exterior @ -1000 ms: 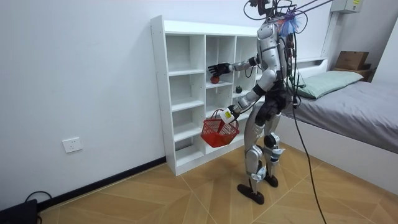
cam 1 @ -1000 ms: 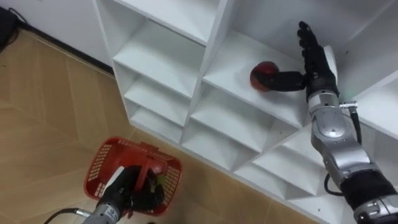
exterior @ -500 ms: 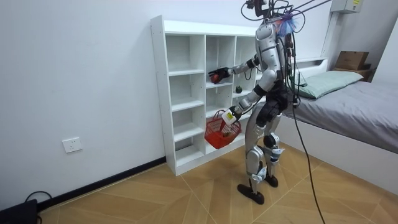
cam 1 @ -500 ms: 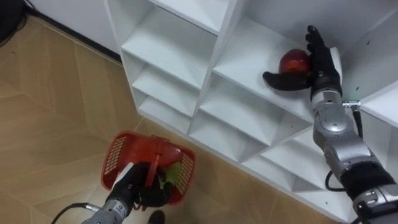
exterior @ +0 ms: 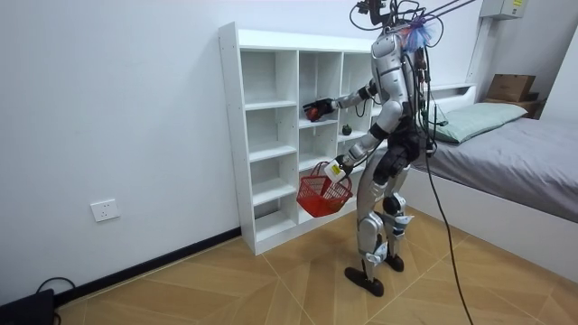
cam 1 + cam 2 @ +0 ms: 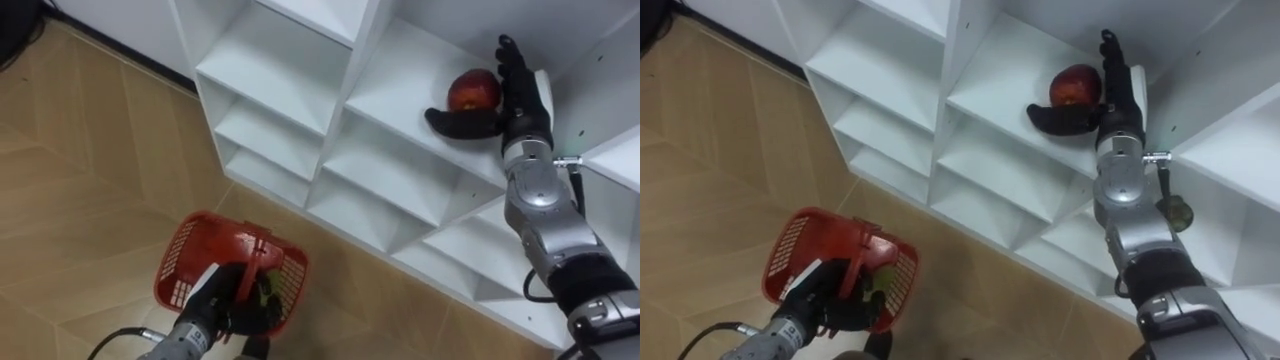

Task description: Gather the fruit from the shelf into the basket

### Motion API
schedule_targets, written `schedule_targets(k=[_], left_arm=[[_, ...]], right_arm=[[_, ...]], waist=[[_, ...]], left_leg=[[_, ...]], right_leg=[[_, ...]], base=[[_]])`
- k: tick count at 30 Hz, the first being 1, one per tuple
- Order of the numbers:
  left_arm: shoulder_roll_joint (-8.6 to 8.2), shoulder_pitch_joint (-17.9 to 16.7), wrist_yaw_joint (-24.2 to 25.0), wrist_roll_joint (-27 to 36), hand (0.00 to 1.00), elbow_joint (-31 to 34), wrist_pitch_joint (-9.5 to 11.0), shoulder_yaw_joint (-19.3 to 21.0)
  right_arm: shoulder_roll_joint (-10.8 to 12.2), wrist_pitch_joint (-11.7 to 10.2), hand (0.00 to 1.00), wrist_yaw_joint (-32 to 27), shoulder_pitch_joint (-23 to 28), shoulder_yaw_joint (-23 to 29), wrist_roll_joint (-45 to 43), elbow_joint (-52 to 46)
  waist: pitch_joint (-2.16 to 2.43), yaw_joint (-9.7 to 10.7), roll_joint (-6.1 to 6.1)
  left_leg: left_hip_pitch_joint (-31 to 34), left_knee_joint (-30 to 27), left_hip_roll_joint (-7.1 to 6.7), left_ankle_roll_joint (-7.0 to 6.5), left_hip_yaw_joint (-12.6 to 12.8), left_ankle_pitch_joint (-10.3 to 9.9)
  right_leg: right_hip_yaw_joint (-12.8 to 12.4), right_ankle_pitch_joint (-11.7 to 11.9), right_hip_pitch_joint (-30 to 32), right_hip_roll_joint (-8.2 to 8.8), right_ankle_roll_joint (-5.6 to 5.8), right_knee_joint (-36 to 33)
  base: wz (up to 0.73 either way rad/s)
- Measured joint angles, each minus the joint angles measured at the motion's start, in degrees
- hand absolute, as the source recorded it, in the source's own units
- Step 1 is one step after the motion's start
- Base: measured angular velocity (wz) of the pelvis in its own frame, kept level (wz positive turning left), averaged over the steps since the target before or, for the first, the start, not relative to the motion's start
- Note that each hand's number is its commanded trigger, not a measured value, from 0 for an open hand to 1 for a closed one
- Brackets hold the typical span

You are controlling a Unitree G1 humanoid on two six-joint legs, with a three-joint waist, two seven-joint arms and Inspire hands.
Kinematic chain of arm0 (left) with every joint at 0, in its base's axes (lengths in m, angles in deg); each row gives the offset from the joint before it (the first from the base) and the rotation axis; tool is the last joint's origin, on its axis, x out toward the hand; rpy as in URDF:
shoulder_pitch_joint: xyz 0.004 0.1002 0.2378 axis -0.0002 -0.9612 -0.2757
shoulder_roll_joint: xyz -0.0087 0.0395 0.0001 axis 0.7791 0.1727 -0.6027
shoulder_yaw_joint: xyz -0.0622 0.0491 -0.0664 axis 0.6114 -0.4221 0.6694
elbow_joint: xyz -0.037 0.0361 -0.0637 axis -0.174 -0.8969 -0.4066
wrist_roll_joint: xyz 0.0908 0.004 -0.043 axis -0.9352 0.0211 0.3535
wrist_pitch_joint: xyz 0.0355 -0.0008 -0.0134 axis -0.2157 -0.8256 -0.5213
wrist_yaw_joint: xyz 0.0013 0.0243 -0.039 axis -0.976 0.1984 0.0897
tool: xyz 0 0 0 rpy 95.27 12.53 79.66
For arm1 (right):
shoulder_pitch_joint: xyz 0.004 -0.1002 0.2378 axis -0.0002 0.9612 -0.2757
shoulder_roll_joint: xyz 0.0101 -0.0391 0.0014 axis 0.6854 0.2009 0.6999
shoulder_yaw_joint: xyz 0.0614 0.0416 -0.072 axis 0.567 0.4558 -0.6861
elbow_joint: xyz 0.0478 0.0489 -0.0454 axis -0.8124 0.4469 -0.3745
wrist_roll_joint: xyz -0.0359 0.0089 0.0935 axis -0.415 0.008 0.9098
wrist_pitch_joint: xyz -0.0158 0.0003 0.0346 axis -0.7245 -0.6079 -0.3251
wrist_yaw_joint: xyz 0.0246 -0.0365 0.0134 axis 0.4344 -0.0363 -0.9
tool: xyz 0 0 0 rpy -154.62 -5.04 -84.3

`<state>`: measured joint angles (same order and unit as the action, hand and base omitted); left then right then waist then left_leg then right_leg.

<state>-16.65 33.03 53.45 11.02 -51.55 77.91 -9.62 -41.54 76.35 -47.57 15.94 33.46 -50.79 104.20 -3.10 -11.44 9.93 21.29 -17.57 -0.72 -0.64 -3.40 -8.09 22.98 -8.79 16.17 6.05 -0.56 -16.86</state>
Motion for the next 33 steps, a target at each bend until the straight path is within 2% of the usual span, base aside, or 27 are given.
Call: schedule_targets(k=[2, 4, 7, 22, 23, 24, 25, 33], left_arm=[[0.08, 0.03, -0.15, 0.99, 1.00, 0.00, 0.00, -0.37], [0.31, 0.05, -0.44, 2.09, 1.00, 0.04, 0.00, -1.38], [0.36, 0.05, -0.49, 2.08, 1.00, 0.06, 0.00, -2.28], [0.60, 1.02, -0.83, 2.14, 1.00, 0.04, -0.03, -3.87], [0.57, 1.02, -0.83, 2.15, 1.00, 0.04, -0.03, -3.93], [0.60, 1.03, -0.83, 2.16, 1.00, 0.04, -0.06, -4.10], [0.64, 1.07, -0.83, 2.16, 1.00, 0.04, -0.11, -4.30], [0.62, 1.31, -0.76, 2.15, 1.00, 0.04, -0.47, -4.86]], right_arm=[[0.01, -1.13, 0.00, 0.16, -0.16, -0.02, 0.16, 1.86], [0.00, -2.78, 0.00, 0.36, -0.51, -0.02, 0.23, 3.55], [0.00, -3.61, 0.00, 0.57, -0.63, -0.01, 0.19, 4.01], [-0.23, -3.99, 0.00, 2.01, -2.41, -0.06, 0.25, 8.11], [-0.28, -3.97, 0.49, 1.98, -2.40, -0.05, 0.24, 8.14], [-0.30, -3.90, 0.64, 1.94, -2.39, -0.04, 0.24, 8.20], [-0.33, -3.85, 1.00, 1.94, -2.39, -0.03, 0.24, 8.24], [-1.70, -3.36, 1.00, 0.63, -2.52, 0.21, 0.43, 8.35]], waist=[[-0.02, -0.07, -0.03], [-0.28, -0.08, -0.40], [-0.39, -0.09, -0.59], [-0.11, -0.66, -0.81], [-0.10, -0.78, -0.82], [-0.06, -0.94, -0.87], [-0.04, -1.04, -0.90], [-0.02, -1.43, -0.89]], left_leg=[[0.03, -0.07, -0.01, -0.01, -0.08, 0.01], [0.03, -0.15, 0.00, 0.00, -0.34, 0.02], [0.06, -0.08, 0.03, 0.08, -0.44, 0.13], [-0.04, -0.53, -0.01, 0.08, -0.56, 0.25], [-0.05, -0.53, -0.01, 0.08, -0.56, 0.27], [-0.06, -0.53, 0.00, 0.09, -0.57, 0.30], [-0.07, -0.53, 0.00, 0.10, -0.57, 0.32], [-0.43, -0.51, 0.01, 0.14, -0.62, 0.42]], right_leg=[[0.08, 0.00, -0.03, 0.01, 0.00, -0.02], [0.48, 0.00, -0.21, 0.01, 0.00, 0.00], [0.60, 0.00, -0.19, -0.01, -0.01, 0.02], [0.63, 0.01, -0.46, 0.04, -0.02, -0.29], [0.61, 0.01, -0.46, 0.04, -0.02, -0.29], [0.62, 0.01, -0.46, 0.04, -0.03, -0.32], [0.61, 0.01, -0.46, 0.04, -0.03, -0.37], [0.59, 0.01, -0.68, 0.10, -0.03, -0.76]], base=[[0.02], [0.05], [0.01], [0.00], [0.00], [0.00], [0.00], [0.00]])
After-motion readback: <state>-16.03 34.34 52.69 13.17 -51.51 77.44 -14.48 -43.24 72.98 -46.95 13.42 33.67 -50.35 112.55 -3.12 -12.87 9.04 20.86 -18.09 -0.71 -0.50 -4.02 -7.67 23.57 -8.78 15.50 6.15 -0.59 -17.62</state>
